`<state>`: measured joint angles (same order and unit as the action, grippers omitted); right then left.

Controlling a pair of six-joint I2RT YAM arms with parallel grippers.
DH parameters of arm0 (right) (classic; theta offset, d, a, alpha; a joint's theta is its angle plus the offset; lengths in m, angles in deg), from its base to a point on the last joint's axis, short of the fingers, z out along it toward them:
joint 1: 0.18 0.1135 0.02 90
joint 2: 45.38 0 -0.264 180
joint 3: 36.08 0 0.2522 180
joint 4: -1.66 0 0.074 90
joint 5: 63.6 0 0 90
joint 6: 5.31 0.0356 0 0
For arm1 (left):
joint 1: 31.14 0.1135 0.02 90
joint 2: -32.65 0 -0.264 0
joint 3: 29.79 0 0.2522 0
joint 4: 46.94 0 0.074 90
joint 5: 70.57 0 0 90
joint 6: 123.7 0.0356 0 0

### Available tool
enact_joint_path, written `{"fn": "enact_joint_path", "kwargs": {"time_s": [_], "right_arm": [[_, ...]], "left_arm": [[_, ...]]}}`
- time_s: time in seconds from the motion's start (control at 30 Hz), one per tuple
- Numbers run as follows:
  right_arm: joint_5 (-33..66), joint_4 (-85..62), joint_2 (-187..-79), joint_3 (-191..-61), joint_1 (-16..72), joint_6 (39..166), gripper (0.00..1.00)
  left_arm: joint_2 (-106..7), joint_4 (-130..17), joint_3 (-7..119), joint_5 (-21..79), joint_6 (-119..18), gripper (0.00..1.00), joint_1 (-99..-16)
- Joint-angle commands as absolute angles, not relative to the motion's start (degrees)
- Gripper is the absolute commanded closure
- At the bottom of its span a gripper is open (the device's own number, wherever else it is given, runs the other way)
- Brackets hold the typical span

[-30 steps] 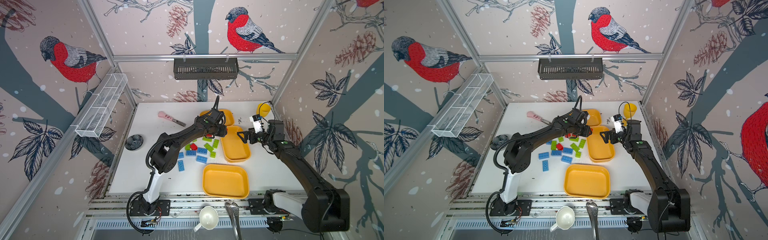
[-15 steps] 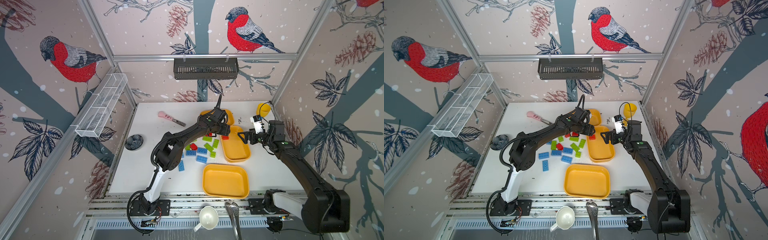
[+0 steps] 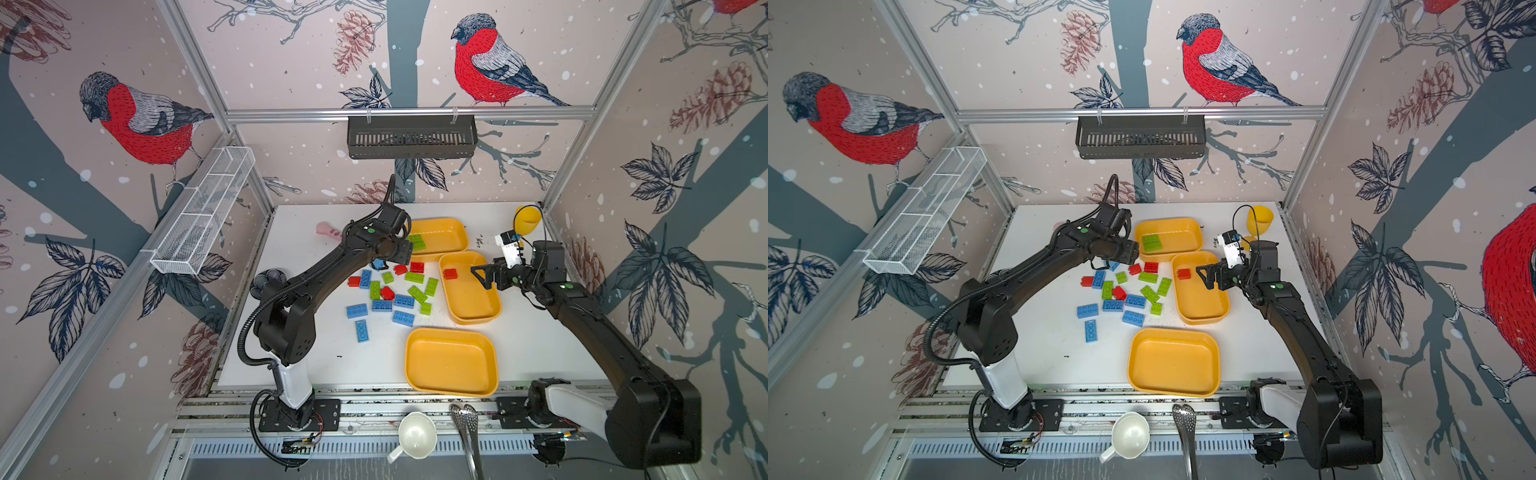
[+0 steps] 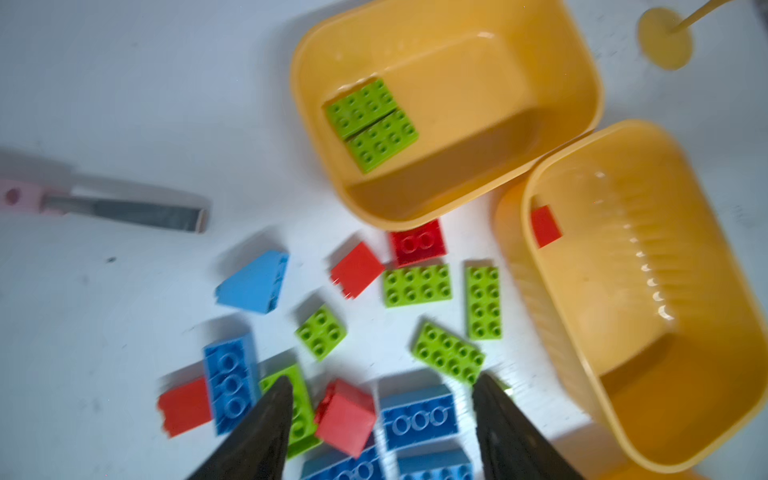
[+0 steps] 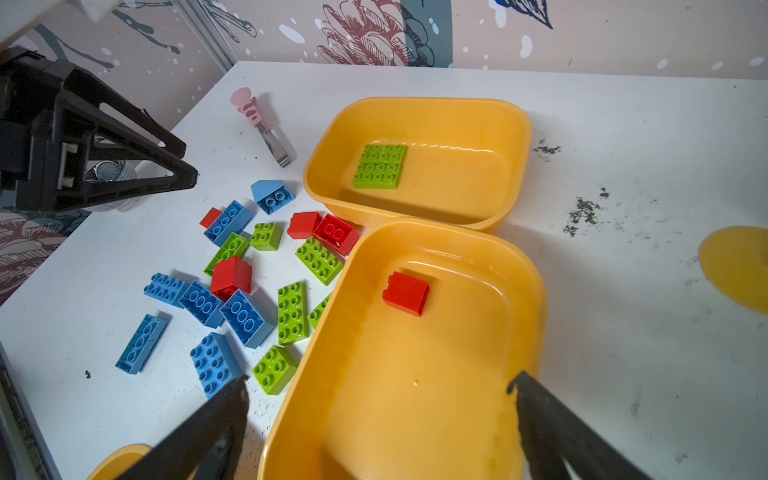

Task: Sort the legos into containers by color
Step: 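Move the left gripper back over another red 2x2 brick, then grasp the second red brick with the left gripper and lift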

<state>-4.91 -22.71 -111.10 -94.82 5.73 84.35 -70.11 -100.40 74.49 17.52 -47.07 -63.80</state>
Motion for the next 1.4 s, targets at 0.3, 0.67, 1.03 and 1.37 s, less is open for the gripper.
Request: {"fn": "enact_joint_path", "kwargs": {"time_s": [0.3, 0.67, 1.03, 1.37], "right_arm": [[-3.9, -23.3, -111.9, -94.8, 9.7, 83.0, 0.0], [-2.8, -25.1, -111.3, -94.6, 10.5, 82.3, 0.0], [-2.6, -24.6, -112.1, -94.9, 11.2, 82.2, 0.01], [-3.1, -24.8, -113.7, -96.1, 11.2, 81.5, 0.0]], "left_arm": [[-66.5, -96.0, 58.6, 15.7, -43.9, 0.37, -52.4], [-70.8, -95.7, 55.9, 17.2, -23.2, 0.38, -47.5], [-75.5, -97.5, 58.1, 14.9, -13.6, 0.37, -46.0], [-77.2, -95.9, 58.3, 17.9, -11.3, 0.37, -46.0]]}}
